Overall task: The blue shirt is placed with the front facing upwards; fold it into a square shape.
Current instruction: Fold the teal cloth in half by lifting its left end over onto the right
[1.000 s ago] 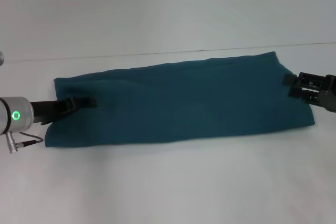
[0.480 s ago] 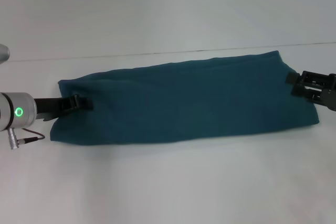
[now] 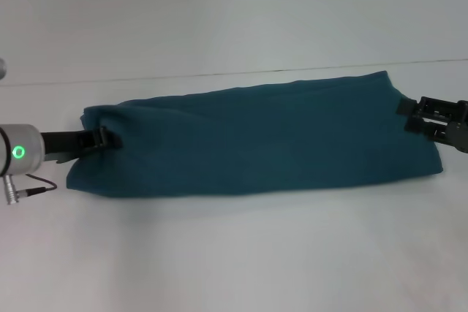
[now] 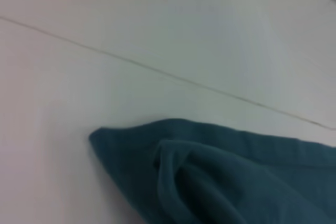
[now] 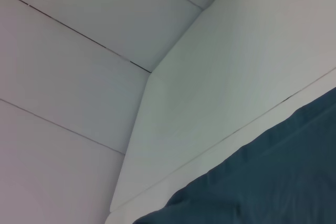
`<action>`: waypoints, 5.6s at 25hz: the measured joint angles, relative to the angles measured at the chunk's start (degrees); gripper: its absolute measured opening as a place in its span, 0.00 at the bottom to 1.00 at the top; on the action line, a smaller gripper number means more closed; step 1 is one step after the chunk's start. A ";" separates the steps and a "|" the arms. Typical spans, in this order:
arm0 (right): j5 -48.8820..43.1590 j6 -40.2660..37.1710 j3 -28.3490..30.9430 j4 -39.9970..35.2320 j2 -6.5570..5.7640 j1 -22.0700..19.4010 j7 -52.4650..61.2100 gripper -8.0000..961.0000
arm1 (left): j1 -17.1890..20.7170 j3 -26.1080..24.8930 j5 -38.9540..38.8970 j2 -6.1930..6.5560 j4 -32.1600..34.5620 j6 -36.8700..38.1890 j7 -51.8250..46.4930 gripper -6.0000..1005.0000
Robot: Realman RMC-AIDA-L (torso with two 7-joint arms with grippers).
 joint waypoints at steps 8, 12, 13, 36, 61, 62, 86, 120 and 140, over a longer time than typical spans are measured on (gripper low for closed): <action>-0.25 0.00 0.69 0.00 0.06 -0.21 0.05 0.68 | 3.93 -3.45 -1.22 0.10 6.28 6.08 -0.02 0.15; -0.29 -0.06 0.69 0.00 0.08 -0.23 0.09 0.68 | 4.95 -4.40 -0.95 1.11 6.60 6.96 0.00 0.15; -0.29 -0.07 0.69 0.00 0.09 -0.24 0.09 0.68 | 5.20 -4.81 -0.66 1.30 6.72 7.14 0.00 0.15; -0.36 0.01 0.68 0.00 0.00 -0.83 0.18 0.68 | 4.95 -15.35 18.26 3.49 10.33 7.60 -0.73 0.15; -0.36 -0.01 0.60 0.00 0.16 -0.47 -0.34 0.68 | -2.73 3.10 20.78 -2.02 45.63 30.77 -16.73 0.15; -0.35 -0.03 0.60 0.00 0.18 -0.48 -0.35 0.68 | -3.68 3.26 21.27 -2.21 45.78 31.20 -16.95 0.15; -0.42 0.18 0.28 0.01 0.51 -0.26 -0.03 0.68 | -20.89 28.80 34.99 -6.29 33.04 22.46 -28.08 0.14; -0.50 1.44 0.15 0.89 0.35 -0.54 -0.35 0.68 | -24.44 49.14 35.14 -6.46 19.04 3.93 -25.52 0.14; -0.53 1.66 0.15 0.89 0.04 -0.41 -0.30 0.68 | -18.48 44.97 34.65 -6.49 29.30 1.66 -24.72 0.34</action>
